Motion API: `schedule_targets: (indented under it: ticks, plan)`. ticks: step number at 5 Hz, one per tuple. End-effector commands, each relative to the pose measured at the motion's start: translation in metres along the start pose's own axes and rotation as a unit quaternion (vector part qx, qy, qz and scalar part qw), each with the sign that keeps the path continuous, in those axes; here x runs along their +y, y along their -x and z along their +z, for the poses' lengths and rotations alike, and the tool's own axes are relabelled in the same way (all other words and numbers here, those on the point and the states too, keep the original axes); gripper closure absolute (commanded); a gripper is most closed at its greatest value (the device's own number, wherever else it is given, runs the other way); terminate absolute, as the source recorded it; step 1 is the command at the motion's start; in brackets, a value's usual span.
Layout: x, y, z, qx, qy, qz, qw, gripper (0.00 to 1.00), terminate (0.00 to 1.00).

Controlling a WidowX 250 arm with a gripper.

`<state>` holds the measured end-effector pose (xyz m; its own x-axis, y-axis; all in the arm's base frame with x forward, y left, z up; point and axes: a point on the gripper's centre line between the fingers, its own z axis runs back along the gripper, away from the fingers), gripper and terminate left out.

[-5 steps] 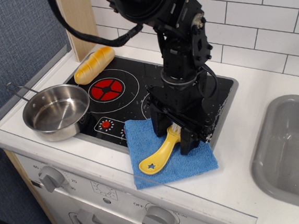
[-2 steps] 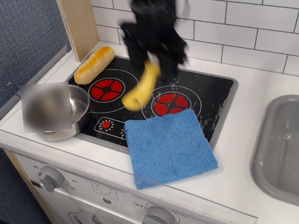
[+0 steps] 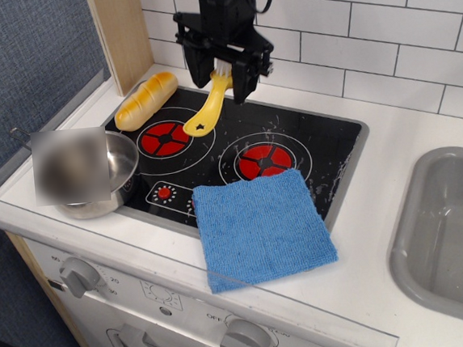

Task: Move the brush to the right of the bread.

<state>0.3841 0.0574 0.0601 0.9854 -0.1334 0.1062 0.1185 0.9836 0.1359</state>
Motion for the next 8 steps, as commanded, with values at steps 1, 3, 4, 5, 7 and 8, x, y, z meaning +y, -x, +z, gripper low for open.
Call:
schedule_targets:
  ticks: [1, 3, 4, 5, 7, 8]
  plan:
    - [0.045, -0.016, -0.005, 0.000, -0.036, 0.032, 0.9988, 1.00, 0.00]
    - [0.061, -0.009, -0.015, 0.016, -0.036, 0.044, 0.9983, 1.00, 0.00]
    - [0.042, -0.001, -0.018, 0.023, -0.022, 0.024, 0.9992, 1.00, 0.00]
    - [0.029, 0.002, -0.019, 0.025, -0.015, 0.007, 0.9995, 1.00, 0.00]
    - [0.044, 0.001, -0.001, -0.002, -0.015, 0.025, 0.9996, 0.00, 0.00]
    - [0.049, 0.004, 0.030, -0.055, -0.008, 0.032, 0.9980, 0.00, 0.00]
